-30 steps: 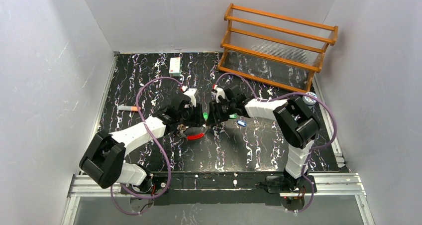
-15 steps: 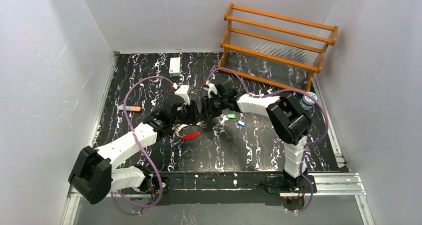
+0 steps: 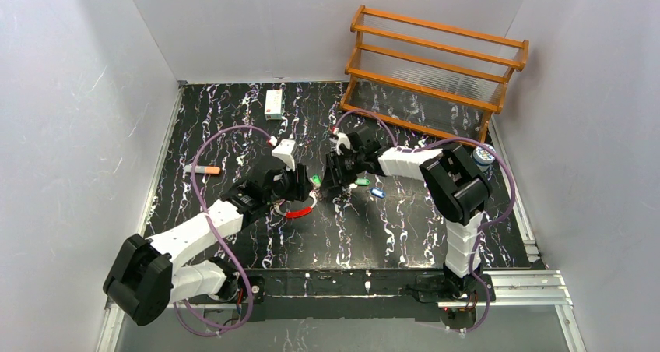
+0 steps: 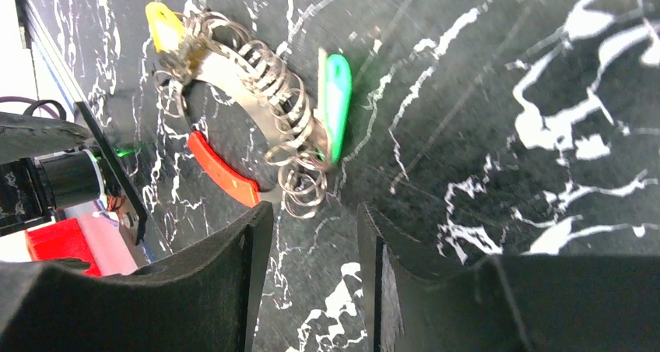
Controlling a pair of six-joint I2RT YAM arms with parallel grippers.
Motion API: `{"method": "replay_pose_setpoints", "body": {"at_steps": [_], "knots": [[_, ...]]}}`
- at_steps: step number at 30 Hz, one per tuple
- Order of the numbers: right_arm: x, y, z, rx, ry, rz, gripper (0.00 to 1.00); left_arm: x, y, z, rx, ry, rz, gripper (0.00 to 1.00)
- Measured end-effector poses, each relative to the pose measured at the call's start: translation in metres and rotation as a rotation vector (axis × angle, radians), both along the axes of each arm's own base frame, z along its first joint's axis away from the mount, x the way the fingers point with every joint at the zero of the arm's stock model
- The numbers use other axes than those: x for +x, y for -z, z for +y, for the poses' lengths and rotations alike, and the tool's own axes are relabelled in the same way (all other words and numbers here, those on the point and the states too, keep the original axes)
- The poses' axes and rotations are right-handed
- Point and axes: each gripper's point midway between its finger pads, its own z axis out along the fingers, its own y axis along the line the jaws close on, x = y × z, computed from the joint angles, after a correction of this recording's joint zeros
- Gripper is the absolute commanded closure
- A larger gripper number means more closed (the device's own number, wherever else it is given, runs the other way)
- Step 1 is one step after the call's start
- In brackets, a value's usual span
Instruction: Put the keys on the keyring
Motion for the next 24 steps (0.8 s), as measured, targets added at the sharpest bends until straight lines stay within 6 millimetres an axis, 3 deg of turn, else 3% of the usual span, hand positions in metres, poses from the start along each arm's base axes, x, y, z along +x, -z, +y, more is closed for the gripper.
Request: {"method": "replay_pose_setpoints", "body": {"at_steps": [3,9,16,24], "knots": [[-0.005,0.008,-0.009,-0.01,0.009,0.042,0.49,-0.001,0.001,-0.003,0.002,0.042,-0.024,0.48],[-0.018,0.008,-0.007,0.026,-0.006,0.106,0.54,-0.002,0.001,-0.006,0.012,0.106,-0.091,0.46],[-0.02,0.011,0.004,0.06,-0.02,0.167,0.6,-0.003,-0.024,-0.003,-0.034,0.144,-0.277,0.46],[0.002,-0.022,0.025,0.138,-0.038,0.092,0.61,-0.006,-0.037,0.002,-0.035,0.17,-0.407,0.46]]}}
